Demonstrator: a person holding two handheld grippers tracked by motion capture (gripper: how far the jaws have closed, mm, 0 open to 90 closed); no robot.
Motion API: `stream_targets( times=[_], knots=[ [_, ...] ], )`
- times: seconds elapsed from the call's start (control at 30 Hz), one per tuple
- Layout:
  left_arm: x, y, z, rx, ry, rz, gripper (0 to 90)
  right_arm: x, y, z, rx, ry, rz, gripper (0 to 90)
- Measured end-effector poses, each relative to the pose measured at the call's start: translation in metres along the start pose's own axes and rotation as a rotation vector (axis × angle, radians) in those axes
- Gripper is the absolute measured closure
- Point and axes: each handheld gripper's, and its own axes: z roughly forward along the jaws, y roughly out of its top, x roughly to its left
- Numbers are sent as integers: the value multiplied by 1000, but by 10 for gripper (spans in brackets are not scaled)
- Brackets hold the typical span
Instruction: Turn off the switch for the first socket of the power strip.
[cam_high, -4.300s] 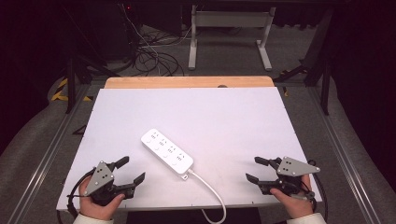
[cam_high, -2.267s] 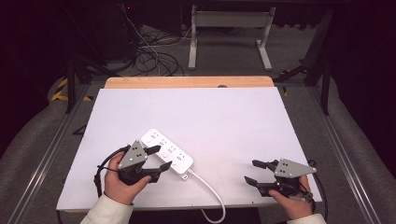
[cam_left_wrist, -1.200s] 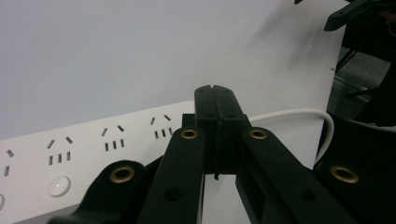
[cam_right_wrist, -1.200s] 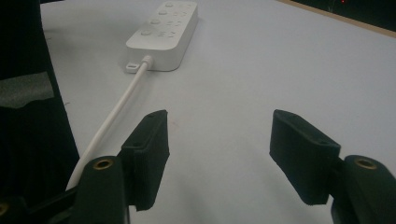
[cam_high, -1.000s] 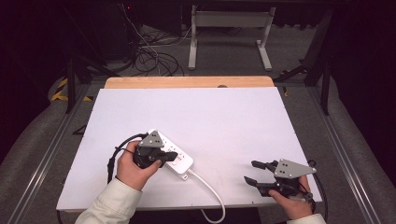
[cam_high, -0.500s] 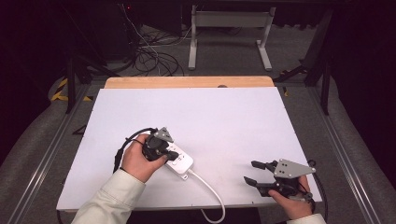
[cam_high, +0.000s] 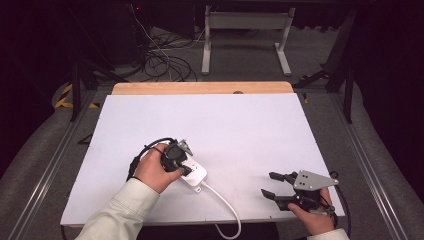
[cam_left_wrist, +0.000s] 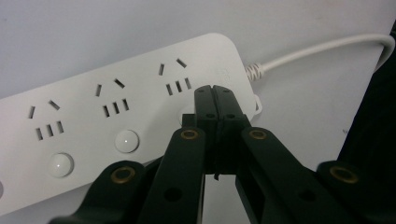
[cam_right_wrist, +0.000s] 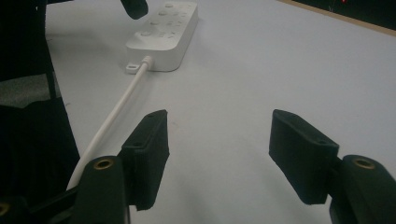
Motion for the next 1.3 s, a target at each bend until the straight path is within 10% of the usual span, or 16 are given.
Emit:
stream_targets(
  times=[1.3],
  knots=[
    [2, 9, 20, 101, 45, 8, 900, 0, -1, 0, 6, 9, 1, 384]
  ],
)
